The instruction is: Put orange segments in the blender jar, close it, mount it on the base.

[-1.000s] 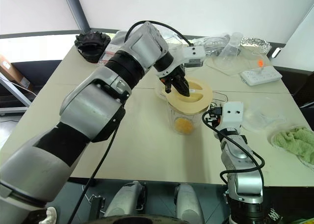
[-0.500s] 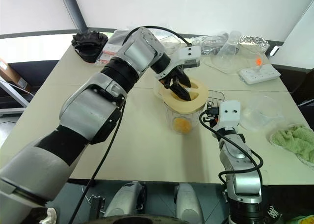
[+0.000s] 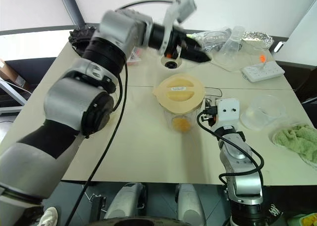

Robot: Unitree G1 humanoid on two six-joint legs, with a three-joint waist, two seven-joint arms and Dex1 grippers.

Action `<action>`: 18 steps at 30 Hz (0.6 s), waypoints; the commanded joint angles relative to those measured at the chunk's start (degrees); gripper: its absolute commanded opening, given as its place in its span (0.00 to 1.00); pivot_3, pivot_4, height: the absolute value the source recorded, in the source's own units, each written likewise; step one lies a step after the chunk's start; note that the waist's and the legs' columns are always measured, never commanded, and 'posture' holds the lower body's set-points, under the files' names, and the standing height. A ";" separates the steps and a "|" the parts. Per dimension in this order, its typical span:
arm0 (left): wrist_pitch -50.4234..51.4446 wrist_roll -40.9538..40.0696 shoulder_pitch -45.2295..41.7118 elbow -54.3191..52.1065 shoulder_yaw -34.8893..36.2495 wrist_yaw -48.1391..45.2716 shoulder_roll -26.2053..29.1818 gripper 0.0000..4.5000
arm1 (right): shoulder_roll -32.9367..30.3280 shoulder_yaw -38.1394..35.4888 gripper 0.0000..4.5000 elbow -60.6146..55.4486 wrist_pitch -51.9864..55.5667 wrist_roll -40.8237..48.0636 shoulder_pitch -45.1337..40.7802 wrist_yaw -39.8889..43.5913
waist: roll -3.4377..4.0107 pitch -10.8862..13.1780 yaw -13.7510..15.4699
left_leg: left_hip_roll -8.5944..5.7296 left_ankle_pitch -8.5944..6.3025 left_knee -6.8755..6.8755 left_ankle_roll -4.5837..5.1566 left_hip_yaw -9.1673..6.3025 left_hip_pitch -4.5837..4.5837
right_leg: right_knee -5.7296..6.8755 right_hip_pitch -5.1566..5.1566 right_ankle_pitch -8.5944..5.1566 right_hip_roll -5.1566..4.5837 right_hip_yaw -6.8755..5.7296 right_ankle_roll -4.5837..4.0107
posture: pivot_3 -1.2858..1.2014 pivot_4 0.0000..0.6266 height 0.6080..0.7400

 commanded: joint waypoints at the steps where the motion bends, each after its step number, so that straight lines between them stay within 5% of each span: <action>1: 2.66 -4.67 0.07 -4.21 3.90 3.64 0.93 0.88 | -0.12 0.06 0.23 -1.28 -0.48 0.23 -0.72 0.65 | 0.05 0.03 -0.04 | 0.00 0.00 0.00 0.00 -0.01 0.00 | 0.02 -0.01 0.00 0.04 0.00 0.00 | 0.52 0.24 1.00; 7: -0.39 -7.26 11.78 -20.72 3.45 4.82 5.71 0.88 | 0.28 -0.98 0.23 -0.55 -0.08 1.21 -3.25 1.09 | 0.37 0.21 -1.09 | 0.05 0.00 -0.01 0.00 0.02 0.13 | 0.17 -0.03 0.08 0.23 0.15 -0.09 | 0.52 0.24 1.00; 18: 0.50 -11.92 49.76 -61.75 6.64 14.74 18.60 0.88 | -0.16 -4.97 0.23 -5.60 8.85 5.00 -14.30 -0.33 | 0.58 0.56 -0.65 | 0.17 0.31 0.00 -0.53 0.09 0.06 | 1.03 -0.52 0.14 0.23 0.37 -0.16 | 0.52 0.24 1.00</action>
